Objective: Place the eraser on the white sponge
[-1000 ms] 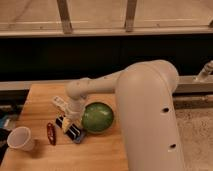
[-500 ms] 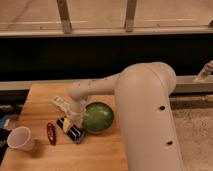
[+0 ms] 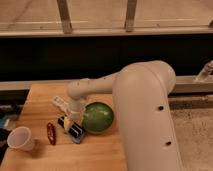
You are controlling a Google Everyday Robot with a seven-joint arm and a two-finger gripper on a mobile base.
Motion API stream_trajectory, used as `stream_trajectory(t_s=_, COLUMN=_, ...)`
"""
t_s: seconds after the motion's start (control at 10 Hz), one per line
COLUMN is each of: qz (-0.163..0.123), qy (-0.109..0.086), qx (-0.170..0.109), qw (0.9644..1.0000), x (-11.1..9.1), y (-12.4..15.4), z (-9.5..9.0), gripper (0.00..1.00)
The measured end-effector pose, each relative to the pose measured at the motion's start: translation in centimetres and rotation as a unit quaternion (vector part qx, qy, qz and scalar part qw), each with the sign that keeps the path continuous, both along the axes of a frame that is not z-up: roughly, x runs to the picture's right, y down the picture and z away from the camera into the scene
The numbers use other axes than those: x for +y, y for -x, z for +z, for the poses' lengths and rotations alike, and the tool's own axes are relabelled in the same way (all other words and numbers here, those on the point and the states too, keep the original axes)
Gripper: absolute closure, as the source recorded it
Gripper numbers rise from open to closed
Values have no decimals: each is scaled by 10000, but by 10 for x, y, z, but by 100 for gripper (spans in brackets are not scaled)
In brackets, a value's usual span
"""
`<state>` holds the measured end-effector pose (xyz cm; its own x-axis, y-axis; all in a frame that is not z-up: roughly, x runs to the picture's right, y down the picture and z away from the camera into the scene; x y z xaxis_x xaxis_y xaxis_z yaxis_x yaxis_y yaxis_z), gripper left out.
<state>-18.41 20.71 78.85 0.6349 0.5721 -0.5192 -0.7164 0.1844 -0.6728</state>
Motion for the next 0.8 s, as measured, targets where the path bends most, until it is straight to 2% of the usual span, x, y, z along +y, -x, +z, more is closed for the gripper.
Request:
stream_trajectory(t_s=0.5, qz=50, qy=-127, qx=25, qw=9999, x=-10, y=-5, z=-2, gripper=20)
stream_trajectory(t_s=0.6, qz=145, qy=-228, qx=88, qw=9996, x=-20, y=-11, z=-3, gripper=20)
stream_trajectory(t_s=0.8, qz=292, qy=-544, qx=317, qw=9976, x=-54, y=-31, z=-10, gripper=20)
